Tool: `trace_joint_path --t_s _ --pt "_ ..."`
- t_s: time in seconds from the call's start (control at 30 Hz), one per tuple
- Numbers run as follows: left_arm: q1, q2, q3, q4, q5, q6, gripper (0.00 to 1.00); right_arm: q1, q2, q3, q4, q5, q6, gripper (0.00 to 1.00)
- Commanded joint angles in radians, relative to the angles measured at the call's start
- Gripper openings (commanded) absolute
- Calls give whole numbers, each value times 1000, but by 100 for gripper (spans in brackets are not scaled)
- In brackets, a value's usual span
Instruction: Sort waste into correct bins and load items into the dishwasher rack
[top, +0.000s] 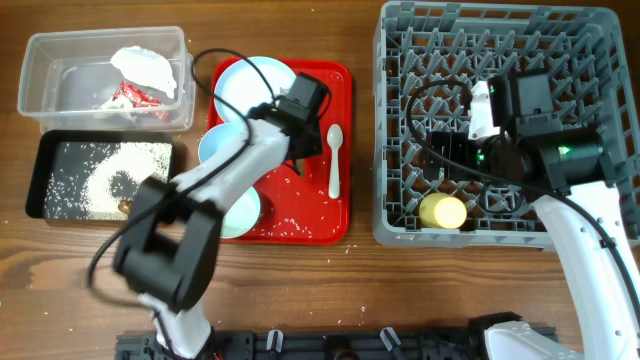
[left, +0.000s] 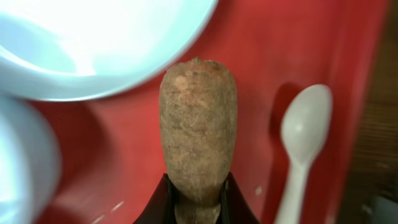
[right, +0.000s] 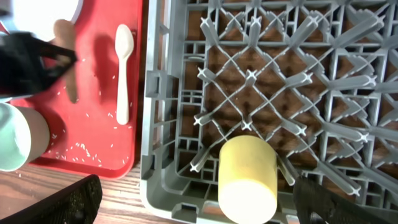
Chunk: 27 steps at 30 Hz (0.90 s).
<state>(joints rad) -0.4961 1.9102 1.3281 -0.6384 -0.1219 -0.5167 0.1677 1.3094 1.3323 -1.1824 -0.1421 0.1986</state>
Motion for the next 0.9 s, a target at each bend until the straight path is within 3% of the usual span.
trace_joint_path --t_s 0.0,0.13,0.17,0.3,0.4,0.53,0.6,0.63,0.7,0.73,0.8,0.87 --pt "100 -230 18 -108 -55 15 5 5 -3 14 -5 -17 -16 100" --pt "300 -344 18 -259 -112 10 4 5 -2 14 -5 -17 -16 100" --pt "414 -341 16 -299 -137 -26 8 5 -2 14 -5 -17 -15 100" --pt "659 -278 -42 -267 -122 -141 6 5 -2 14 -5 -17 -15 100" --pt "780 -174 -112 -158 -80 -147 4 5 -2 14 -4 -17 -14 100" --pt "824 -46 -130 -79 -81 -146 19 5 -2 14 10 -18 -11 100" --pt "826 -40 -130 -63 -82 -142 55 5 -2 14 19 -45 -13 100" --pt "826 -40 -129 -52 -85 -142 69 5 -2 14 23 -45 -13 100" --pt "826 -48 -127 -53 -84 -135 69 5 -2 14 54 -100 -21 100" --pt "826 -62 -114 -60 -78 -76 71 5 -2 14 76 -143 -36 100" --pt "825 -101 -64 -126 -53 -3 74 12 -2 14 134 -221 -42 100" --pt "819 -178 -14 -215 -14 -3 76 88 -2 14 247 -276 -38 100"
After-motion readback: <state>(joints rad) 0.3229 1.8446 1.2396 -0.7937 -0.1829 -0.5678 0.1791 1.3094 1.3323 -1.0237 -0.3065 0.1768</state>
